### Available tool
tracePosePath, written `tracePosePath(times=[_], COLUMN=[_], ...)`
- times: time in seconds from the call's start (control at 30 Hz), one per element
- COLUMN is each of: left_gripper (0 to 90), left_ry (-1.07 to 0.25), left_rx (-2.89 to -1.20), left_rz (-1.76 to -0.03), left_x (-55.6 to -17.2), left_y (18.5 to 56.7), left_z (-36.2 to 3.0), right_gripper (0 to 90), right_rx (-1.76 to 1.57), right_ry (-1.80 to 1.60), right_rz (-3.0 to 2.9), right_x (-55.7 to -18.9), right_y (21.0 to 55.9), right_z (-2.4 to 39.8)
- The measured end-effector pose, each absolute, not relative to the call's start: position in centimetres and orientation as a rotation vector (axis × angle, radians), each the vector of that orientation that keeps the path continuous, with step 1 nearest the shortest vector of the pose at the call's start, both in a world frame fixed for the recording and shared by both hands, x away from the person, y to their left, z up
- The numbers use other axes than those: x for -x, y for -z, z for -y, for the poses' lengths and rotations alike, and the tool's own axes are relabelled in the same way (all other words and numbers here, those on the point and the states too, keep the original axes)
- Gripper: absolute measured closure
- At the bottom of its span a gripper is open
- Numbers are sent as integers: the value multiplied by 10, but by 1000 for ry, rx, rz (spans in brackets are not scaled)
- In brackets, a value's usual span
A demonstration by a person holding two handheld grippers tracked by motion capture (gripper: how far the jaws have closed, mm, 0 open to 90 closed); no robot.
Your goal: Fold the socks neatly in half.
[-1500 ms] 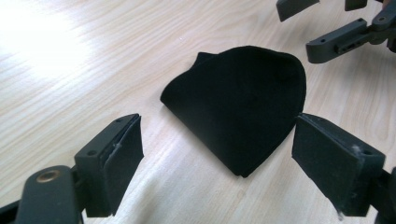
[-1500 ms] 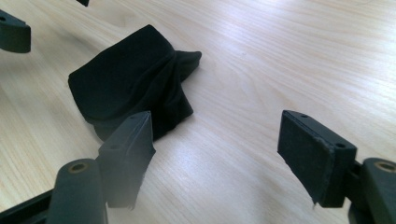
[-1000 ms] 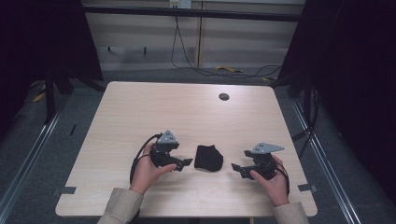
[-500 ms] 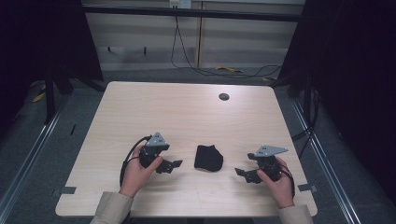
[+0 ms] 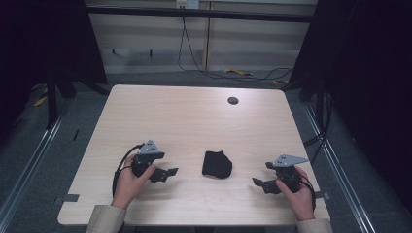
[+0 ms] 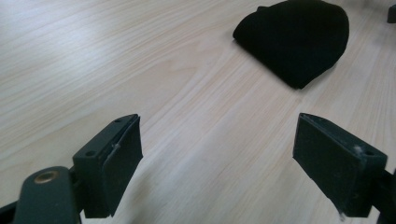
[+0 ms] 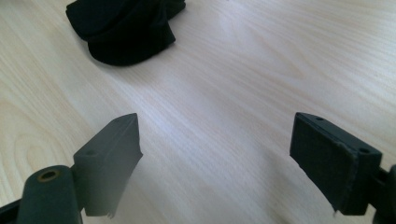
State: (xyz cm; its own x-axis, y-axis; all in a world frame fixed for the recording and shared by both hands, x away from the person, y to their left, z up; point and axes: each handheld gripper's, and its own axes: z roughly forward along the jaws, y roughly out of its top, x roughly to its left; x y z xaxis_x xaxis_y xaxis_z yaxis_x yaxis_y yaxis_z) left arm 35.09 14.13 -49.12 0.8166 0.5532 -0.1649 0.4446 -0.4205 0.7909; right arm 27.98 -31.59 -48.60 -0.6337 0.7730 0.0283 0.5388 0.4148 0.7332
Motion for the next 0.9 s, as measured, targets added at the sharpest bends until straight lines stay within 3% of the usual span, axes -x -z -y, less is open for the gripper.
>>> tracePosePath(times=[0.9], left_gripper=[156], left_ry=[-204], left_rx=[-2096], left_rz=[-777], left_x=[-340], left_y=[506], left_z=[-222], right_gripper=[159], right_rx=[-1150], right_ry=[-949], right_rz=[-2357], right_x=[-270], right_y=[491], right_z=[334])
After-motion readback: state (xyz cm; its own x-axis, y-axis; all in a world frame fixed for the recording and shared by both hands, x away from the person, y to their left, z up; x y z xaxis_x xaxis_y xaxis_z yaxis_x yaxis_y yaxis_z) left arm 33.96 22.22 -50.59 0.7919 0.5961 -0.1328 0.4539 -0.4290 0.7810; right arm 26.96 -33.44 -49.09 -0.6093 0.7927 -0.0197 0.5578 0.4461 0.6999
